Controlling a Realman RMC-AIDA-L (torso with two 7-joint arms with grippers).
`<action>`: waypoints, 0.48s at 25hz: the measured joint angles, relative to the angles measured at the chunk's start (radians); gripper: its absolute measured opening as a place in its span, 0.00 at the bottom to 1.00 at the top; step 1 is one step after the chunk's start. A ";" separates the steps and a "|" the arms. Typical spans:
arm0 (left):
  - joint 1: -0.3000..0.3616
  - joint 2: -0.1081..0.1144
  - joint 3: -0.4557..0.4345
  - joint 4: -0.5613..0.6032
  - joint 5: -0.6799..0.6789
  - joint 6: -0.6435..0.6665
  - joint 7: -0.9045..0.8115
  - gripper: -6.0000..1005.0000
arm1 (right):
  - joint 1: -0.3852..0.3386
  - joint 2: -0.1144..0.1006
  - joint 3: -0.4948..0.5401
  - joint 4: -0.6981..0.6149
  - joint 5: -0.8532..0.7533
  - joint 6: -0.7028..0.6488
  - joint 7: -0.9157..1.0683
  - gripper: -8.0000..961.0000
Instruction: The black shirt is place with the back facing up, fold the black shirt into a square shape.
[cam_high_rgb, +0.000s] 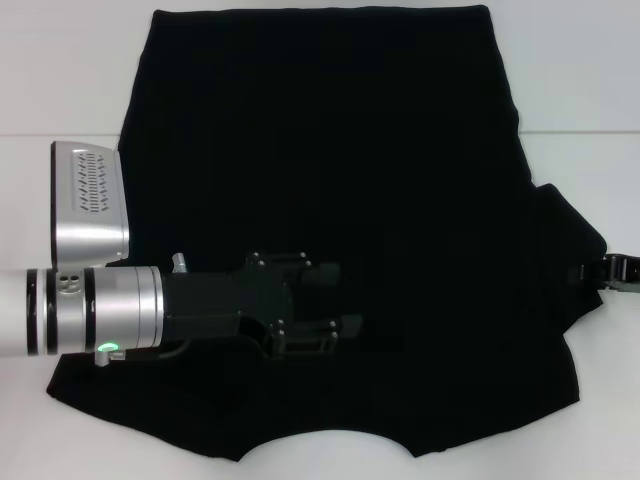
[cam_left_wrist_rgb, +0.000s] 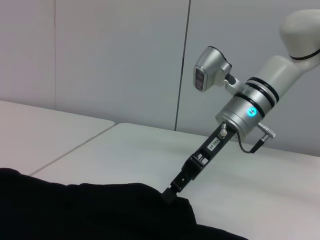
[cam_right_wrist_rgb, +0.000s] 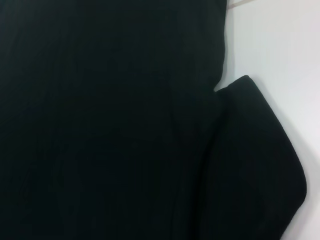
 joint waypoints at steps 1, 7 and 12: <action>0.000 0.000 -0.001 0.000 0.000 0.000 0.000 0.69 | 0.000 0.000 0.000 -0.001 0.000 0.000 0.001 0.46; 0.001 0.000 -0.002 0.000 -0.001 0.000 0.000 0.69 | -0.004 0.003 0.001 -0.005 0.000 0.000 0.007 0.24; 0.001 0.000 -0.004 0.000 -0.001 0.002 0.000 0.69 | -0.011 0.004 0.013 -0.008 0.001 0.006 0.001 0.09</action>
